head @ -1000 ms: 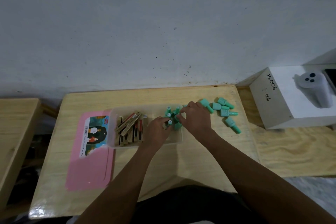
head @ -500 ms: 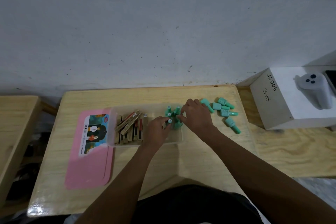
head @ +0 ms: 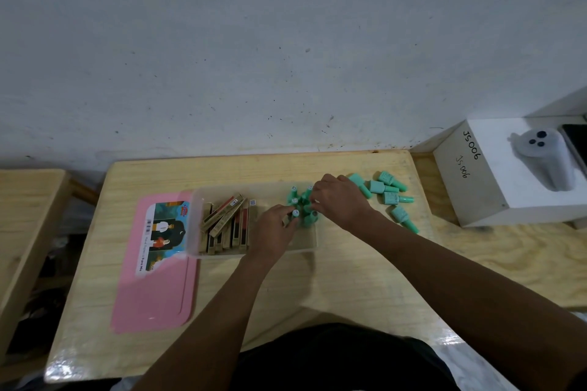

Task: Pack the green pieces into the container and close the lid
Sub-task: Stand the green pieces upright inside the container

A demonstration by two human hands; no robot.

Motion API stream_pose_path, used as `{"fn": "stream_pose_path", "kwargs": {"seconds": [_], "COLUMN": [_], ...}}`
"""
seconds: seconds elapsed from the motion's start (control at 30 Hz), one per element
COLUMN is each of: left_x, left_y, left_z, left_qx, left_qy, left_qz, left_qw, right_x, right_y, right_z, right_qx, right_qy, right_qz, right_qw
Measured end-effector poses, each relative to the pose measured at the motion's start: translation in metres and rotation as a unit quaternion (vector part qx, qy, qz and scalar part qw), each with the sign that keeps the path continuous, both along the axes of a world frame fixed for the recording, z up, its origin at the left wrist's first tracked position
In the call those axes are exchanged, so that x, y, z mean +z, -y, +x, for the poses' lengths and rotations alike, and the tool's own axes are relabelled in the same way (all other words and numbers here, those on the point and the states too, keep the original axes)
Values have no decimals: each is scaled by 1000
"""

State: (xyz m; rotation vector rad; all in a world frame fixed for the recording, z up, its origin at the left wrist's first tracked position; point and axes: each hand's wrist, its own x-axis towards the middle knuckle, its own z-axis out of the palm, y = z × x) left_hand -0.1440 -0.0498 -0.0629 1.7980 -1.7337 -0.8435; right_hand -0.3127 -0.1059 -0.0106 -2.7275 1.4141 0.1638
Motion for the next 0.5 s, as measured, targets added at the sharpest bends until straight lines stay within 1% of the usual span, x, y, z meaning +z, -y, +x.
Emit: {"fn": "stream_pose_path", "kwargs": {"seconds": [0.1,0.23,0.3,0.43,0.5], "left_x": [0,1,0,0,1], "left_y": [0,-1,-1,-2,-2], "left_z": [0,0,0,0,0], "left_qx": [-3,-3,-4,-1,-2], "left_qy": [-1,1,0,-2,-3], "left_qz": [-2,-3,-3,-5,-6], "left_qw": [1000,1000,1000,1000,1000], "right_x": [0,-4,-5,-1,0], "right_y": [2,3,3,-5,-12], "right_z": [0,1,0,-3,-6], "right_qx": [15,1,-9,-44,-45], "right_qy": [0,12,36,115,127], "right_qz": [-7,-5,0,-15,-25], "right_qw": [1000,1000,999,992,991]}}
